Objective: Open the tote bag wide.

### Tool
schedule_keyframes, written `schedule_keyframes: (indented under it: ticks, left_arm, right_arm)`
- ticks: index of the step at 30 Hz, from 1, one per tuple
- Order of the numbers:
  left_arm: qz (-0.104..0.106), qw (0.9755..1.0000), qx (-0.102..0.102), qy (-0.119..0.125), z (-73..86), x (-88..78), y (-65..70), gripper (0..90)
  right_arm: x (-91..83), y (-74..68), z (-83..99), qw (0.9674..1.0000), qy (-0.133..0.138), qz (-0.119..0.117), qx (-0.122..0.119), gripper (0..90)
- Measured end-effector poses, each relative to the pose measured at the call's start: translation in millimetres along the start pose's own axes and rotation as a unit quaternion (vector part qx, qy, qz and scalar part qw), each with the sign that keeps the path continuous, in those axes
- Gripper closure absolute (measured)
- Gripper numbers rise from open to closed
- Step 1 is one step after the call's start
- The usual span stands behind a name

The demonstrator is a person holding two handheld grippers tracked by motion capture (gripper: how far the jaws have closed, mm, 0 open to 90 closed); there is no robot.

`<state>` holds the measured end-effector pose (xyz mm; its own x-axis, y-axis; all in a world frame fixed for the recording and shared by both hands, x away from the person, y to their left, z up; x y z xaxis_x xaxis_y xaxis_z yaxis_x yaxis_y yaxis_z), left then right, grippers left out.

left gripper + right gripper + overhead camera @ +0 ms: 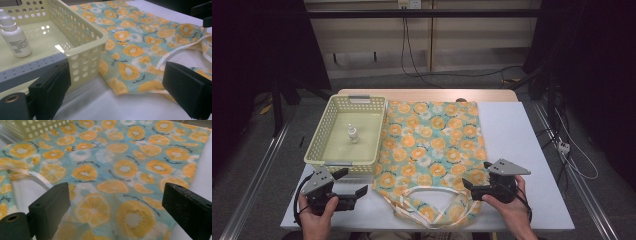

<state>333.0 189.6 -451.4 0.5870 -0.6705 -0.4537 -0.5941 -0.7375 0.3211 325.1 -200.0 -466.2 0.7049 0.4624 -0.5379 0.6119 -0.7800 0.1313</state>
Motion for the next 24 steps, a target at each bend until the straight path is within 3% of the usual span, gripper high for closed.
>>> schedule_keyframes:
  ticks: [7, 11, 17, 24]
  left_arm:
    - [0.002, 1.0, 0.003, -0.002, 1.4, -0.8, 1.5, 7.9]
    - [0.007, 1.0, 0.006, 0.001, 1.4, -1.8, 2.9, 7.9]
    - [0.01, 0.9999, 0.009, -0.001, 1.6, -1.3, 4.5, 7.9]
    - [0.009, 0.9999, 0.013, -0.002, 1.6, -1.0, 4.6, 7.9]
  right_arm:
    - [11.5, -21.3, -15.1, 0.9987, -0.009, -0.04, -0.029, 8.6]
    - [20.6, -36.1, -22.7, 0.9953, -0.023, -0.084, -0.043, 11.1]
    - [29.0, -51.4, -28.2, 0.9922, -0.041, -0.101, -0.06, 12.3]
    - [35.9, -70.3, -32.9, 0.9862, -0.051, -0.137, -0.078, 18.4]
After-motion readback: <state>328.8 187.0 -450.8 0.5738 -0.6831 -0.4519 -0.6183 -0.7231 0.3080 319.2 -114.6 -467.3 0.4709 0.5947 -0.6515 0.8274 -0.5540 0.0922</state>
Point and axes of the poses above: each handheld gripper's, and its own axes: x roughly forward along the jaws, z roughly out of its underside, y roughly to its right, the point moved 7 cm from there along x, roughly forward along the jaws, and after that the axes turned 13 degrees about -x, right-handed, at the moved point
